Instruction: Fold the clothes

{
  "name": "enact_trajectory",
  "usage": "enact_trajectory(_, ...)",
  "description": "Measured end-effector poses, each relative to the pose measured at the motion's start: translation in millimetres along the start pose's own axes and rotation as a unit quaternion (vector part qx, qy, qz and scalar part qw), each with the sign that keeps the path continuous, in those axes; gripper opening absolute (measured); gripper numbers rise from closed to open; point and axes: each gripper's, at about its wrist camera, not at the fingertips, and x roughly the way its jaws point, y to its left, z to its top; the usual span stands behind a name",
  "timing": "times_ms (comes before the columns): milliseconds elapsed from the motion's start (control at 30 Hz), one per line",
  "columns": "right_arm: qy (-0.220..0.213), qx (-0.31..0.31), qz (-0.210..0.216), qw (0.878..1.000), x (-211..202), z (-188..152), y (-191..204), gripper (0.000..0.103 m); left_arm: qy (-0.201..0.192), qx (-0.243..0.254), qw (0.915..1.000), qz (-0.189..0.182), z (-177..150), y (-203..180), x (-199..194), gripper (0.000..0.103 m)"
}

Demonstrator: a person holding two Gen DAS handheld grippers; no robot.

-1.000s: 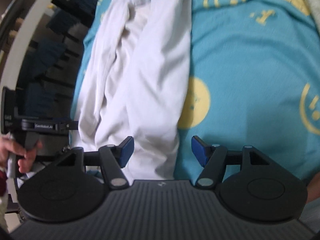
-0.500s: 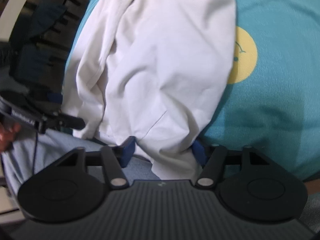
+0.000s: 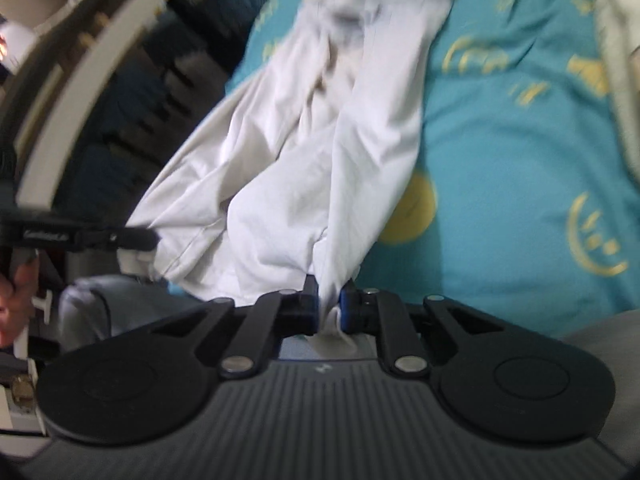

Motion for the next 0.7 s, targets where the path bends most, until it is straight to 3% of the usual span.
enact_trajectory(100, -0.046, 0.001, 0.024, 0.999, -32.5, -0.4, -2.4, 0.012, -0.050, -0.022, 0.9984, -0.016, -24.6, -21.3, -16.0, 0.009)
enact_trajectory(267, -0.082, 0.012, 0.035, 0.996, -52.8, -28.8, -14.8, 0.012, -0.079, -0.058, 0.9945, -0.037, -59.3, -46.3, -7.4, 0.008)
enact_trajectory(567, -0.141, 0.032, 0.048, 0.988, -84.4, -83.4, -37.7, 0.012, -0.077, -0.072, 0.9934, -0.045, -149.8, -58.0, 12.2, 0.008)
enact_trajectory(700, -0.147, 0.028, 0.047, 0.988, -89.0, -92.6, -36.8, 0.012, -0.092, -0.075, 0.9916, -0.050, -159.5, -59.9, 9.0, 0.009)
